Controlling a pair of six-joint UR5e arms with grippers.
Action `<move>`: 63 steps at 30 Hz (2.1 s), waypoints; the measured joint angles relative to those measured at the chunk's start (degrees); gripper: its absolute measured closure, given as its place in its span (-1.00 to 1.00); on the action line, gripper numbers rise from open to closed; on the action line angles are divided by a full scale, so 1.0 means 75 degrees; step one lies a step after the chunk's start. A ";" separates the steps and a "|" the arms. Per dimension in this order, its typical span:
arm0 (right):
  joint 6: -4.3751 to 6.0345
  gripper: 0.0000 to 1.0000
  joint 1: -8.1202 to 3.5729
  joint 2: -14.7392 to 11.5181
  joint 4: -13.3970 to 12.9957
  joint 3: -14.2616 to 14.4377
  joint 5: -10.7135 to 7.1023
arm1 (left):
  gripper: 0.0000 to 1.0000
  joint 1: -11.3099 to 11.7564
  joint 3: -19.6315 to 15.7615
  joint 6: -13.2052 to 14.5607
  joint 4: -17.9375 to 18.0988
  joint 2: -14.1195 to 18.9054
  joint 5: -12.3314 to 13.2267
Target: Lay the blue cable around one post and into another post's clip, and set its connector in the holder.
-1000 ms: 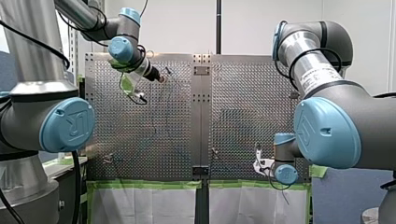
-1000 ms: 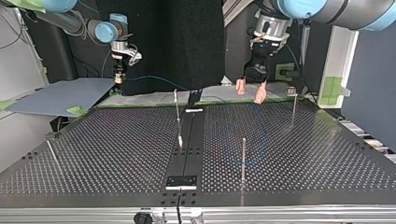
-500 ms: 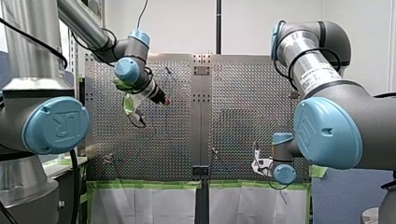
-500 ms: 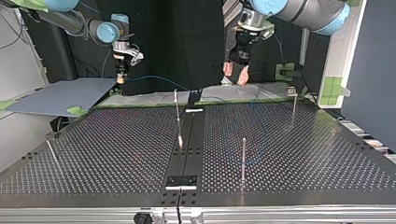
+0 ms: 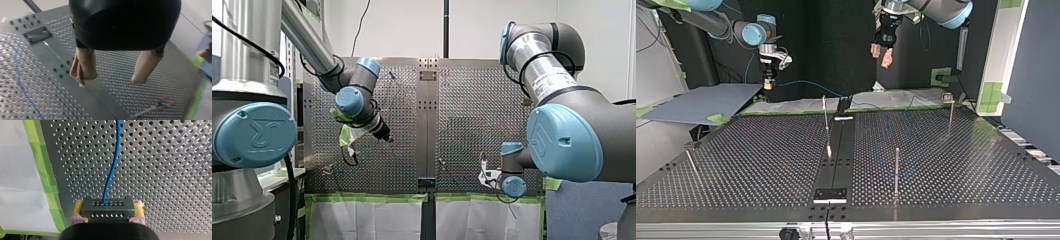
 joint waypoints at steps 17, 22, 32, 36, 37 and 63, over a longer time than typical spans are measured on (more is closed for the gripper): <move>-0.0039 1.00 0.0153 -0.0042 0.0314 0.0052 0.0065 | -1.00 -0.1164 0.0099 0.1164 0.1163 -0.1164 -0.0441; -0.0060 1.00 0.0203 -0.0091 0.0342 0.0075 0.0054 | -1.00 -0.1509 0.0444 0.1509 0.1512 -0.1510 -0.0400; -0.0097 1.00 0.0324 -0.0494 0.0546 0.0101 0.0050 | -1.00 -0.2149 0.1083 0.2149 0.2148 -0.2149 -0.0409; -0.0091 1.00 0.0377 -0.0700 0.0687 0.0248 0.0056 | -1.00 -0.2357 0.1336 0.2402 0.2401 -0.2402 -0.0469; -0.0092 1.00 0.0383 -0.0752 0.0711 0.0277 0.0057 | -1.00 -0.2376 0.1414 0.2479 0.2482 -0.2479 -0.0486; -0.0231 1.00 0.0371 -0.1585 0.0965 0.0367 -0.0173 | -1.00 -0.1521 0.1832 0.4214 0.4240 -0.4239 -0.0617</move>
